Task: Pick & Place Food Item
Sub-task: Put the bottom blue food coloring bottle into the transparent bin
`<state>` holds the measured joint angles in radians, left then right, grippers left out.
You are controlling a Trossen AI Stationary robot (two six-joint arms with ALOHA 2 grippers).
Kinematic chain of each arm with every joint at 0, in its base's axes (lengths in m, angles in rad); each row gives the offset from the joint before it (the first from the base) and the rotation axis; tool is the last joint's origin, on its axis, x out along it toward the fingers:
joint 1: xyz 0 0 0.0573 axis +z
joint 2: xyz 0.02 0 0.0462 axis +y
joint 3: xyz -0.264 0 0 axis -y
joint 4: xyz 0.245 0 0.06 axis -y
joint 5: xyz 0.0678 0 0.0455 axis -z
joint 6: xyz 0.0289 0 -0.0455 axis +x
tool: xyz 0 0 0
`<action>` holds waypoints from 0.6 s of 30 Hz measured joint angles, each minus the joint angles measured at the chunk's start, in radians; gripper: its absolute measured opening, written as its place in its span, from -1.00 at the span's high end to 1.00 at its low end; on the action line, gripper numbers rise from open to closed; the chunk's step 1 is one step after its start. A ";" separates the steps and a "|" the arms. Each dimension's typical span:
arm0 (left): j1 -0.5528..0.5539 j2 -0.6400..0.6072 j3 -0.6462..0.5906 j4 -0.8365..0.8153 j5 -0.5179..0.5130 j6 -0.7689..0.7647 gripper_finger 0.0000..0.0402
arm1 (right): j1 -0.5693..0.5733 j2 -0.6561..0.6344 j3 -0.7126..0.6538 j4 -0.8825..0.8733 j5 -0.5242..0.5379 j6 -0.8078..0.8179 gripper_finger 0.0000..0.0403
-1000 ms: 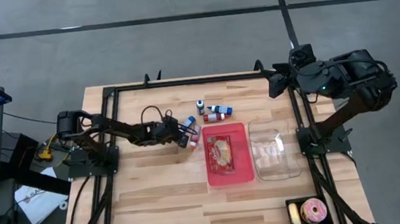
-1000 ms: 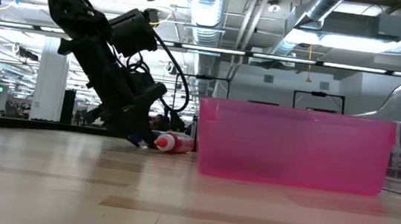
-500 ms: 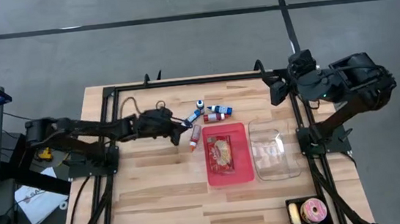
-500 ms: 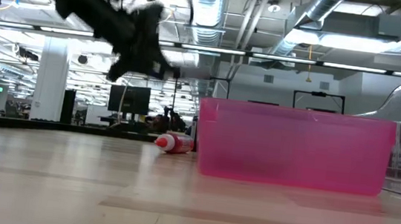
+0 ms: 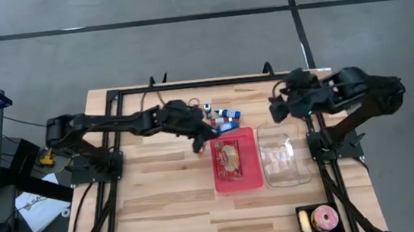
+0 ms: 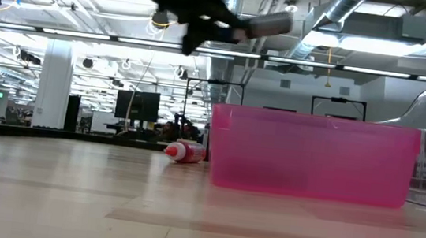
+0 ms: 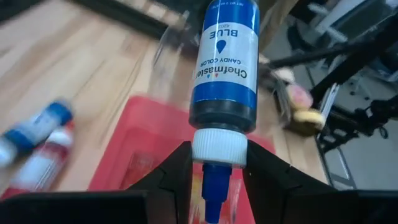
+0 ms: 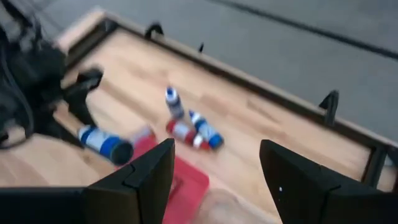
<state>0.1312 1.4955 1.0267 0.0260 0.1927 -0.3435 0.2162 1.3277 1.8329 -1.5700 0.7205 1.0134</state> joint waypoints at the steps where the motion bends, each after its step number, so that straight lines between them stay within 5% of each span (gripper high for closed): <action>1: -0.001 0.021 0.024 -0.004 0.010 0.003 0.48 | 0.006 0.000 -0.019 -0.001 -0.014 0.000 -0.13; 9: -0.008 0.083 0.138 -0.001 0.033 0.043 0.48 | 0.057 -0.006 -0.120 0.160 -0.082 0.118 -0.13; 18: -0.020 0.037 0.164 0.012 -0.066 0.057 0.48 | 0.025 -0.005 -0.198 0.429 -0.094 0.333 -0.13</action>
<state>0.1110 1.5325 1.1907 0.0379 0.1268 -0.2864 0.2417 1.3228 1.6346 -1.1410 0.6270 1.3461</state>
